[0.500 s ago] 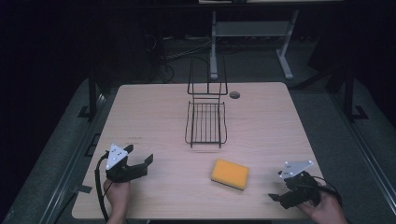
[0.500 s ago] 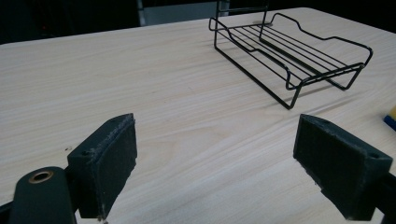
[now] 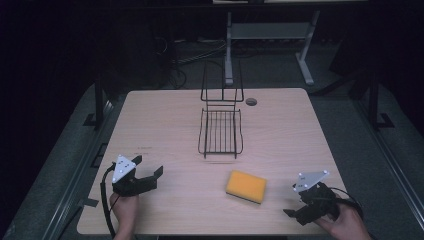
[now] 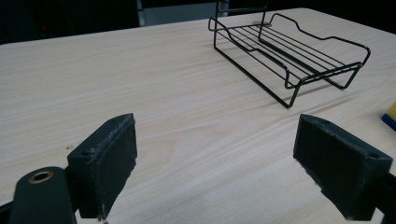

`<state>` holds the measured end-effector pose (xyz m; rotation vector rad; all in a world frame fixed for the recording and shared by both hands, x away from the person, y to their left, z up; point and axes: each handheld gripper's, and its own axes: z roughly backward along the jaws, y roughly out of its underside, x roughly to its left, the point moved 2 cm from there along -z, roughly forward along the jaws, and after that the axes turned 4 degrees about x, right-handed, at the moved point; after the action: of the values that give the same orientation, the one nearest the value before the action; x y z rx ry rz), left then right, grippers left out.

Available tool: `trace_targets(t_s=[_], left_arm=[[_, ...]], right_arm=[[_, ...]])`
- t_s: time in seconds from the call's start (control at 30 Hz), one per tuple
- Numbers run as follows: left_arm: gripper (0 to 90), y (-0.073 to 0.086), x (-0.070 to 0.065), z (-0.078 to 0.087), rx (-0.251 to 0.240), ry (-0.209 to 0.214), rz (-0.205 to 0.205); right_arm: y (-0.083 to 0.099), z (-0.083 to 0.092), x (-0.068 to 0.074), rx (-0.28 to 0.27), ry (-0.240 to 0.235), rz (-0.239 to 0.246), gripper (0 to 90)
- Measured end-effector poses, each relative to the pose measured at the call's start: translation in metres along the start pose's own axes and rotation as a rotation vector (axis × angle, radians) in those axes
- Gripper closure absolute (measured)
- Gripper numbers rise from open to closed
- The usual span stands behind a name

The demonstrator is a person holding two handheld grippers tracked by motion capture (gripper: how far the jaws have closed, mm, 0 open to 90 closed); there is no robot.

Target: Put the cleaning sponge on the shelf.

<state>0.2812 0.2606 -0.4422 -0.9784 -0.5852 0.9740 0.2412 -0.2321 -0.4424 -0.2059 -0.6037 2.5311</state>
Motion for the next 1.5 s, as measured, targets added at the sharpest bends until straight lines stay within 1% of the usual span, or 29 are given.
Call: trace_targets(t_s=[0.03,0.1,0.3,0.4,0.43,0.47,0.67,0.7,0.73,0.8,0.83,0.87,0.9,1.0,1.03,1.17,1.3,1.4,1.5], left_arm=[[12.8,0.0,0.0,0.0,-0.003,-0.001,0.003],[12.8,0.0,-0.001,0.001,-0.003,-0.001,0.004],[12.7,0.0,0.001,0.0,0.003,-0.003,0.005],[12.8,0.0,0.001,0.0,0.002,-0.002,0.006],[12.8,0.0,0.002,0.0,-0.002,-0.003,0.011],[12.7,0.0,0.002,0.0,-0.002,-0.003,0.011],[12.8,0.0,0.003,0.001,-0.004,-0.004,0.013],[12.8,0.0,0.003,0.0,-0.004,-0.003,0.012],[12.8,0.0,0.003,0.0,-0.004,-0.004,0.013],[12.8,0.0,0.003,0.0,-0.005,-0.003,0.014],[12.8,0.0,0.003,0.0,-0.005,-0.003,0.014],[12.8,0.0,0.003,0.0,-0.005,-0.002,0.015],[12.8,0.0,0.003,0.0,-0.005,-0.002,0.015],[12.8,0.0,0.003,0.001,-0.005,-0.003,0.016],[12.8,0.0,0.003,0.001,-0.005,-0.003,0.016],[12.8,0.0,0.003,0.001,-0.004,-0.002,0.018],[12.8,0.0,0.003,0.001,-0.005,-0.001,0.018],[12.8,0.0,0.003,0.001,-0.005,-0.001,0.018],[12.8,0.0,0.003,0.001,-0.004,-0.001,0.017]], right_arm=[[-0.006,0.002,0.001,0.013,-0.008,0.018,14.9],[-0.009,0.002,0.002,0.021,-0.013,0.021,14.9],[-0.032,0.0,0.002,0.052,-0.042,0.05,14.2],[-0.045,-0.004,0.004,0.067,-0.048,0.08,14.2],[-0.053,-0.007,0.005,0.081,-0.056,0.095,14.2],[-0.053,-0.007,0.005,0.081,-0.056,0.095,14.2],[-0.073,-0.015,0.007,0.116,-0.077,0.13,14.3],[-0.079,-0.018,0.008,0.126,-0.084,0.138,14.3],[-0.079,-0.018,0.008,0.126,-0.084,0.138,14.3],[-0.084,-0.021,0.008,0.138,-0.088,0.148,14.3],[-0.09,-0.023,0.008,0.143,-0.093,0.154,14.3],[-0.09,-0.023,0.008,0.143,-0.093,0.154,14.3],[-0.095,-0.027,0.008,0.156,-0.097,0.161,14.4],[-0.099,-0.03,0.009,0.167,-0.097,0.165,14.4],[-0.103,-0.033,0.008,0.179,-0.098,0.171,14.5],[-0.108,-0.036,0.008,0.184,-0.1,0.172,14.6],[-0.115,-0.039,0.009,0.187,-0.107,0.186,14.6],[-0.12,-0.043,0.009,0.202,-0.104,0.195,14.7],[-0.124,-0.048,0.009,0.209,-0.108,0.194,14.9]])
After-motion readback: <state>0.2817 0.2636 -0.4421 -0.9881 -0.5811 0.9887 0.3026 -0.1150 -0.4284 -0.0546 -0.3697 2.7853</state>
